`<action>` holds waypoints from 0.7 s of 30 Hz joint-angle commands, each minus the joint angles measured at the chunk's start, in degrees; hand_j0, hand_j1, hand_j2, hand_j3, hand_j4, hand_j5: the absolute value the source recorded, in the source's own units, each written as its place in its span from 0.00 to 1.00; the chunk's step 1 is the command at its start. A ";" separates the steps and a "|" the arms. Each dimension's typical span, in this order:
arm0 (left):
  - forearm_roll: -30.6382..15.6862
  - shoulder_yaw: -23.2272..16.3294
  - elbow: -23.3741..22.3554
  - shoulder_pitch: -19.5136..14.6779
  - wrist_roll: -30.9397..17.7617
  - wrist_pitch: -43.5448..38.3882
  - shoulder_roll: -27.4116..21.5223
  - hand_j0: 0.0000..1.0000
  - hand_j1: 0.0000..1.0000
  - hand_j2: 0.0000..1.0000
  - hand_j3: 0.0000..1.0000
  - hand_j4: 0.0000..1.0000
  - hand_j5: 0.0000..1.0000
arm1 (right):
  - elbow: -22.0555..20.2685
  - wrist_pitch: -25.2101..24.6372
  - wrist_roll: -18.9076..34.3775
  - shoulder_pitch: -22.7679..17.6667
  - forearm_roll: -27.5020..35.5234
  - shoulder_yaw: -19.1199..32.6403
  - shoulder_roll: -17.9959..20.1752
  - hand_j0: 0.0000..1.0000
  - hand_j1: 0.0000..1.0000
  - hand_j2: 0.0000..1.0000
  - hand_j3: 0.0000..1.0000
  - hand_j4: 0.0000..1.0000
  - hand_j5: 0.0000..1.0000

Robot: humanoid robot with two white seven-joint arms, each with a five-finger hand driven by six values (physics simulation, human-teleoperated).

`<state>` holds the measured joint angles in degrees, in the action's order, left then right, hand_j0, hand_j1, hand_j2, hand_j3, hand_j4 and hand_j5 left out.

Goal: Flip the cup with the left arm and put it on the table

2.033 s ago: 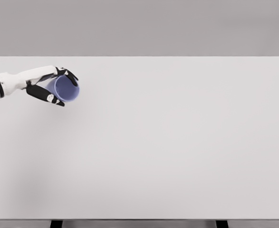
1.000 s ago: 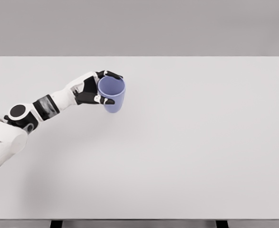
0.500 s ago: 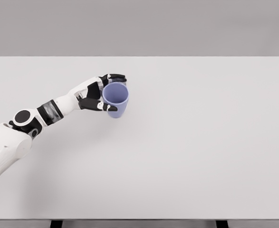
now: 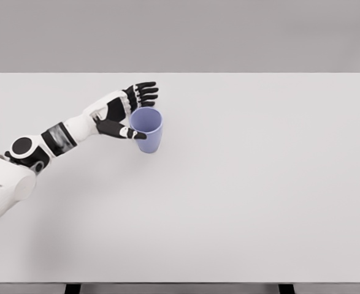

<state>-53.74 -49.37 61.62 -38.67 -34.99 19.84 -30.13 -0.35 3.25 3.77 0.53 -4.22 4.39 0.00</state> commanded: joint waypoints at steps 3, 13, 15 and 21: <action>-0.49 1.74 4.82 -0.26 -0.01 0.82 -3.00 1.00 1.00 1.00 1.00 1.00 1.00 | 0.00 0.00 0.01 -0.09 0.01 0.00 0.00 1.00 1.00 1.00 1.00 1.00 1.00; 0.64 1.74 4.47 -6.50 -0.01 2.93 -13.11 1.00 1.00 1.00 1.00 1.00 1.00 | 0.00 0.00 0.01 -0.09 0.01 0.00 0.00 1.00 1.00 1.00 1.00 1.00 1.00; 13.55 1.74 3.42 -8.70 -0.01 2.93 -16.27 1.00 1.00 1.00 1.00 1.00 1.00 | 0.00 0.00 0.01 0.00 0.01 0.00 0.00 1.00 1.00 1.00 1.00 1.00 1.00; 56.54 1.38 3.24 -10.02 -0.01 10.40 -16.98 1.00 1.00 1.00 1.00 1.00 1.00 | 0.00 0.00 0.01 -0.09 0.01 0.00 0.00 1.00 1.00 1.00 1.00 1.00 1.00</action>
<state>-11.32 -47.91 64.88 -48.69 -35.01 28.24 -46.49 -0.35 3.25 3.77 0.44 -4.23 4.39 0.00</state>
